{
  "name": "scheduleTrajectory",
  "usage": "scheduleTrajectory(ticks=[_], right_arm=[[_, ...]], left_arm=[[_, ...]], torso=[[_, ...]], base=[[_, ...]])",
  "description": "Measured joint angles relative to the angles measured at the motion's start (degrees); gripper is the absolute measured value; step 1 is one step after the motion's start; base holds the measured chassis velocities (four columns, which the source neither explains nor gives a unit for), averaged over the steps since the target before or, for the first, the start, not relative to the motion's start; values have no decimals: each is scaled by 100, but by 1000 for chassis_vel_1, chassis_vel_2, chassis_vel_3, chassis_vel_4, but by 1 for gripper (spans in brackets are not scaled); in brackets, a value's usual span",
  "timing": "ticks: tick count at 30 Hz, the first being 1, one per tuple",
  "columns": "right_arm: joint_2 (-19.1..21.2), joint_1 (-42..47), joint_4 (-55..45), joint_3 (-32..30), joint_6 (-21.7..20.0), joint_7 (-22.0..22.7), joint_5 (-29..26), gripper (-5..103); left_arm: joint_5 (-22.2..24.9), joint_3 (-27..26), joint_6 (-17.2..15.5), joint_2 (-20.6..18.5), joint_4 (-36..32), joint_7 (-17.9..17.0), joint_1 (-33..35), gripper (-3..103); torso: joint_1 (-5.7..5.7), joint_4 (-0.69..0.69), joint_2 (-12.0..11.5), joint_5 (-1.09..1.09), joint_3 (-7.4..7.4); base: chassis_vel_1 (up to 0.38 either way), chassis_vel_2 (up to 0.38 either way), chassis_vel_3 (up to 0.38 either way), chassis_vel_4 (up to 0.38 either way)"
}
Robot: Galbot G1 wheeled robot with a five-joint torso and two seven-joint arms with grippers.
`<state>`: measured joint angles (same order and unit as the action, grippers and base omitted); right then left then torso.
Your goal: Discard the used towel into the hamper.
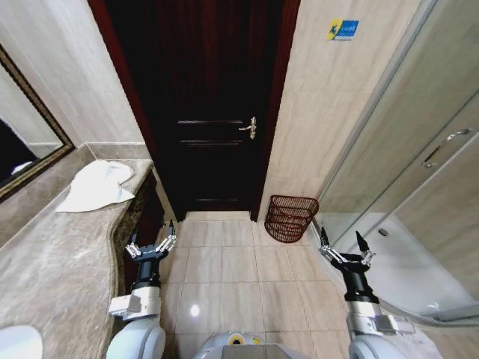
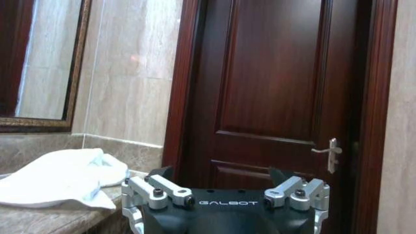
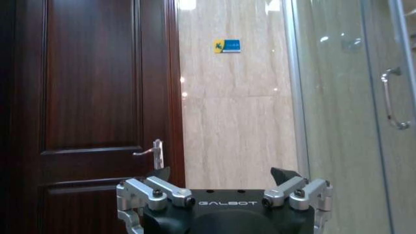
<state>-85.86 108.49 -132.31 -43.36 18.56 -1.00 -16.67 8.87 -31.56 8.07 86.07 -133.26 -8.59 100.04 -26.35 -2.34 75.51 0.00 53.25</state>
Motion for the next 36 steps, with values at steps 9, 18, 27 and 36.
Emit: scheduleTrajectory(ticks=[9,18,27,36], right_arm=[[26,-16,22,9,12,-27,-18,100],[49,-54,44,12,-1,-29,-31,100],[40,-58,60,32,-3,-50,-27,100],[72,-47,66,35,8,-82,-26,100]], left_arm=[[3,-29,1,30,-22,-81,-2,96],[3,-49,2,24,-24,-87,-8,96],[39,-34,82,27,-29,-117,-11,96],[48,4,100,58,-39,-127,-4,96]], torso=[[-1,0,0,1,0],[1,0,0,0,0],[-1,1,-1,1,0],[1,1,0,-3,0]], base=[[-100,100,107,-108],[-102,98,92,-97],[-150,152,151,-149],[-187,197,191,-199]])
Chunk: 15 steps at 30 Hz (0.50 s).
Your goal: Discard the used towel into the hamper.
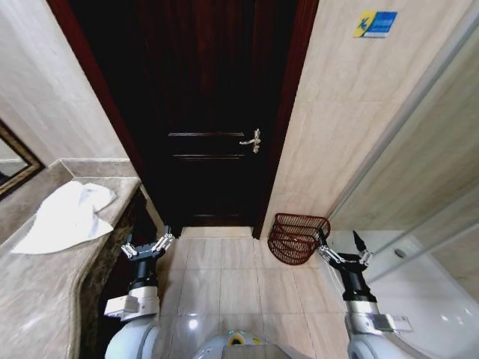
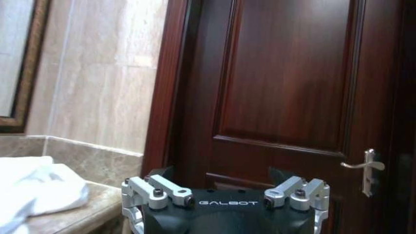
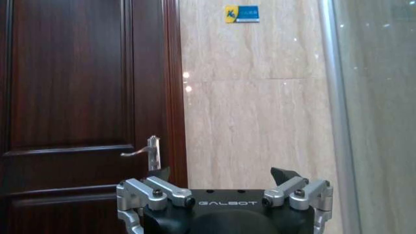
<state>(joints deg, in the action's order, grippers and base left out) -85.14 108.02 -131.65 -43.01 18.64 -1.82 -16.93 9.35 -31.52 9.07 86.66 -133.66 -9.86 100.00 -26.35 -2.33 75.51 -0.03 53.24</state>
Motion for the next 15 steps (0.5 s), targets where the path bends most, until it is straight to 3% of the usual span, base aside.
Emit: scheduleTrajectory(ticks=[9,15], right_arm=[[20,-64,73,84,134,3,29,100],[10,-83,121,91,171,3,47,100]], left_arm=[[76,-15,85,2,14,-45,-23,96],[218,-91,201,-7,15,-87,-68,96]], torso=[[-3,-2,-1,6,1],[-3,1,-2,0,1]], base=[[-218,196,214,-211],[-90,87,59,-42]])
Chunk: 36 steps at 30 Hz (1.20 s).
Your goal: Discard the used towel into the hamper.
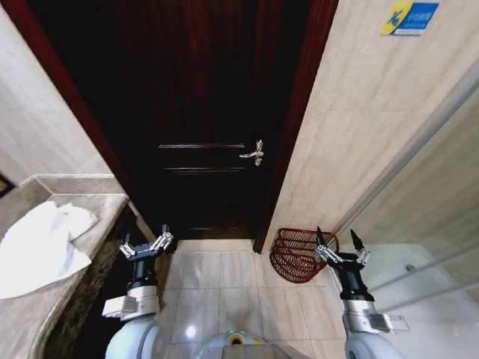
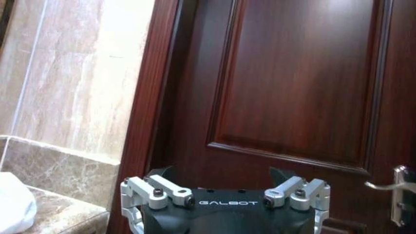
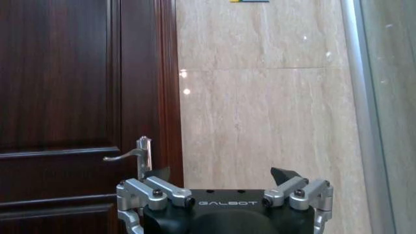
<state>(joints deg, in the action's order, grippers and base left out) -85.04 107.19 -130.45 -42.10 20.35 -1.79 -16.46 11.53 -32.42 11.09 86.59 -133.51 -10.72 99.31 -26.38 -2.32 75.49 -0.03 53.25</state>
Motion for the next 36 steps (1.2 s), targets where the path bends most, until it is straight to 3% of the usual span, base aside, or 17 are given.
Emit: scheduleTrajectory(ticks=[12,36], right_arm=[[-9,1,43,-18,23,0,-15,100],[32,-13,47,-6,24,-1,-34,100]], left_arm=[[44,-53,-16,22,13,-95,-41,97],[62,-124,-78,55,-42,-251,-51,97]], torso=[[5,-1,3,3,-2],[2,-2,2,2,-1]], base=[[28,-12,-39,13],[81,83,86,76]])
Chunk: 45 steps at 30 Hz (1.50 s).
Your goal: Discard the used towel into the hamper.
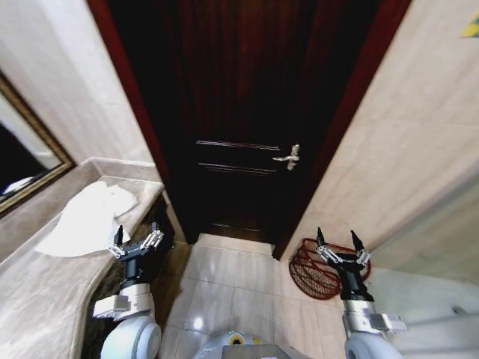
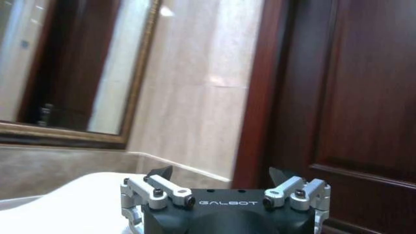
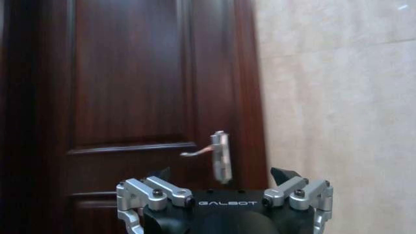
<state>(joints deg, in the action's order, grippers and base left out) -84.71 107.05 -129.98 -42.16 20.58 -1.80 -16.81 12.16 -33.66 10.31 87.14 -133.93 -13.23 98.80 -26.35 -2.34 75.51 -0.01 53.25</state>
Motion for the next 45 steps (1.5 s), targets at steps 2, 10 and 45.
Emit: scheduleTrajectory(ticks=[2,10,45], right_arm=[[2,0,0,12,-2,-7,0,100],[64,-1,-1,29,-21,-29,1,100],[80,-71,263,-10,138,-69,386,100]], left_arm=[[-8,7,-3,7,-2,-3,4,97],[-44,32,-22,47,-2,-24,19,97],[1987,-509,-1128,-2850,1063,-216,-1265,98]], torso=[[0,0,0,1,0],[0,1,0,1,0],[0,2,-1,-1,0]], base=[[110,117,148,138],[119,121,129,130],[46,47,47,44]])
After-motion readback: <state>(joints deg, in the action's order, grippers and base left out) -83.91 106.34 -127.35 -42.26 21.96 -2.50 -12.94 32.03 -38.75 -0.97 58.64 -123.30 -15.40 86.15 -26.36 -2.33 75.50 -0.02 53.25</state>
